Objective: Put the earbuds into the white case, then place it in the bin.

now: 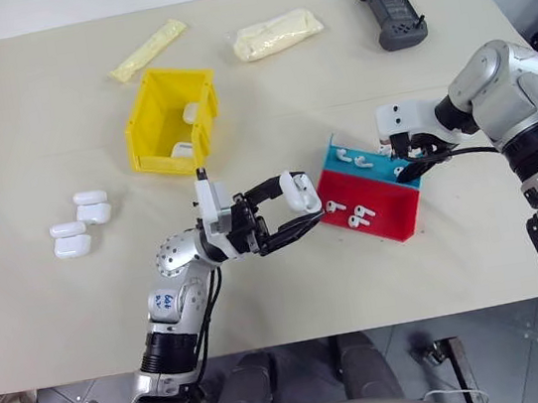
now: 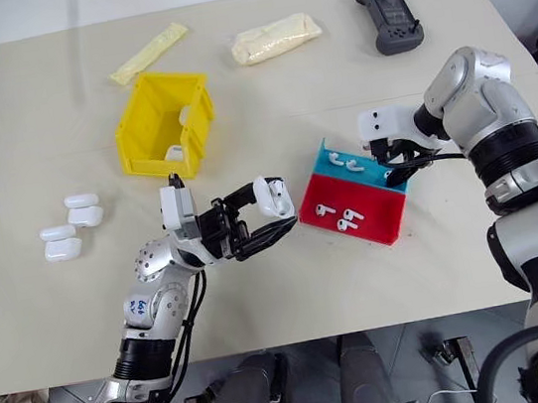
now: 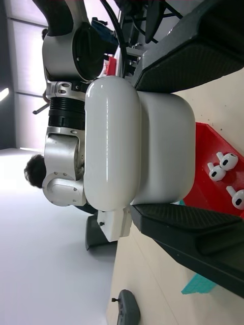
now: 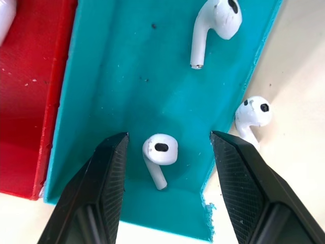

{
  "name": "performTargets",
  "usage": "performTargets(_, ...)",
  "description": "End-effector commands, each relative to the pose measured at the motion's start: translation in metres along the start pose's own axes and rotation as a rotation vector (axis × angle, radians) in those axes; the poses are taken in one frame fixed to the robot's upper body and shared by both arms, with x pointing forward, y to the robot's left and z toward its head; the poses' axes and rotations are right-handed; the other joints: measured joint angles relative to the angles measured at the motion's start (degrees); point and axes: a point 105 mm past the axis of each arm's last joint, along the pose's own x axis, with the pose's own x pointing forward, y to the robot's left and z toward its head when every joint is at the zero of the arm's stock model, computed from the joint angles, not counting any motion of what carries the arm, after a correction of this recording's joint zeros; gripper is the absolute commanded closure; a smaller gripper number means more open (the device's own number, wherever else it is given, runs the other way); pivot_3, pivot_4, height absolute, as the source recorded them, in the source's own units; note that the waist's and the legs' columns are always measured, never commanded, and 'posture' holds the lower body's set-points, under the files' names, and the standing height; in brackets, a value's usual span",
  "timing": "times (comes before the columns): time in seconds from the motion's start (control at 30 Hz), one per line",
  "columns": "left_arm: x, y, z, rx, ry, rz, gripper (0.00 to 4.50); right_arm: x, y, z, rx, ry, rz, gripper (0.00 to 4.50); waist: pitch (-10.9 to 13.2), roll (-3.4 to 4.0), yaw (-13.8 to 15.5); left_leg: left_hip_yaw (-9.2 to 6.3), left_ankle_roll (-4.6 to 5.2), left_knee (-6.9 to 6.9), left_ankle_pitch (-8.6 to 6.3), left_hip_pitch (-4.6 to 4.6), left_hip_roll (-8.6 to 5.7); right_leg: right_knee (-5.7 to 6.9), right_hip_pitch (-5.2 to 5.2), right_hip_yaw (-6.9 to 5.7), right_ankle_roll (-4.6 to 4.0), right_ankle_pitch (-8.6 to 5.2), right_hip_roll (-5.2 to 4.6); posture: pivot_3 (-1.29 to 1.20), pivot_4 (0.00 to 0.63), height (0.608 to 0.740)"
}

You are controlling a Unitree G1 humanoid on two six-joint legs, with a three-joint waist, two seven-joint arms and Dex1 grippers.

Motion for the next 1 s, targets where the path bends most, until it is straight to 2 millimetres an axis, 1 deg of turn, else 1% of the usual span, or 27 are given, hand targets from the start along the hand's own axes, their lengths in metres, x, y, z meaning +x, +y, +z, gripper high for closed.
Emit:
performTargets(0.03, 0.003, 0.000, 0.006, 0.030, -0.025, -0.008, 1.69, -0.004, 0.005, -0.005, -0.018, 0.044, 0.058, 2.20, 0.00, 0.00, 0.01, 0.00, 0.00, 0.00, 0.00, 0.00, 0.00, 0.00, 0.00, 0.00, 0.00, 0.00, 0.00, 0.00, 0.150, 0.740)
performTargets(0.07, 0.003, 0.000, 0.006, 0.030, -0.025, -0.009, 1.69, -0.004, 0.005, -0.005, -0.022, 0.048, 0.061, 2.42, 0.00, 0.00, 0.01, 0.00, 0.00, 0.00, 0.00, 0.00, 0.00, 0.00, 0.00, 0.00, 0.00, 0.00, 0.00, 0.00, 0.150, 0.740)
performTargets(0.23, 0.004, 0.001, 0.006, 0.032, -0.029, -0.008, 1.69, -0.002, 0.006, -0.004, -0.035, 0.047, 0.066, 3.99, 0.00, 0.00, -0.05, 0.00, 0.00, 0.00, 0.00, 0.01, 0.00, 0.00, 0.01, 0.00, 0.00, 0.00, 0.00, 0.00, 0.150, 0.740)
performTargets(0.6, 0.003, 0.002, 0.008, 0.037, -0.026, -0.008, 1.69, -0.001, 0.006, 0.005, -0.057, 0.012, 0.064, 4.01, 0.00, 0.00, -0.05, 0.00, 0.00, 0.01, 0.00, 0.01, 0.01, 0.00, 0.01, 0.00, 0.00, 0.00, 0.01, 0.00, 0.150, 0.740)
performTargets(0.7, 0.002, 0.002, 0.009, 0.038, -0.025, -0.009, 1.69, -0.004, 0.002, 0.013, -0.047, -0.042, 0.024, 4.01, 0.00, 0.00, -0.05, 0.00, 0.00, 0.01, 0.00, 0.01, 0.01, 0.00, 0.01, 0.00, 0.00, 0.00, 0.01, 0.00, 0.150, 0.740)
performTargets(0.73, 0.002, 0.002, 0.009, 0.038, -0.024, -0.010, 1.69, -0.007, -0.001, 0.017, -0.040, -0.077, 0.001, 4.01, 0.00, 0.00, -0.08, 0.00, 0.00, 0.00, 0.00, 0.01, 0.01, 0.00, 0.01, 0.00, 0.00, 0.00, 0.01, 0.00, 0.150, 0.740)
performTargets(0.8, 0.002, 0.002, 0.010, 0.039, -0.021, -0.013, 1.69, -0.026, -0.008, 0.029, -0.013, -0.181, -0.063, 4.01, 0.00, 0.00, -0.14, 0.01, 0.00, -0.01, 0.00, 0.01, 0.02, 0.02, -0.01, 0.01, 0.00, 0.00, 0.02, 0.00, 0.150, 0.740)
performTargets(0.87, 0.003, 0.002, 0.010, 0.039, -0.016, -0.018, 1.69, -0.045, -0.010, 0.036, 0.022, -0.282, -0.097, 4.01, 0.00, 0.00, -0.07, 0.01, 0.00, -0.01, 0.00, -0.01, 0.02, 0.06, -0.06, 0.01, 0.00, 0.00, 0.01, 0.00, 0.150, 0.740)
performTargets(0.93, 0.002, 0.002, 0.012, 0.039, -0.012, -0.024, 1.69, -0.056, -0.004, 0.040, 0.049, -0.358, -0.097, 4.01, 0.00, 0.01, -0.02, 0.00, 0.00, -0.01, 0.00, -0.03, 0.00, 0.07, -0.06, 0.01, -0.01, 0.00, 0.00, 0.00, 0.150, 0.740)
performTargets(1.0, 0.003, 0.003, 0.012, 0.036, -0.002, -0.037, 1.69, -0.068, 0.012, 0.041, 0.073, -0.492, -0.067, 4.01, 0.00, 0.00, 0.37, -0.02, 0.00, 0.01, 0.00, -0.06, 0.00, 0.06, -0.05, 0.00, 0.00, 0.00, 0.00, 0.00, 0.150, 0.740)
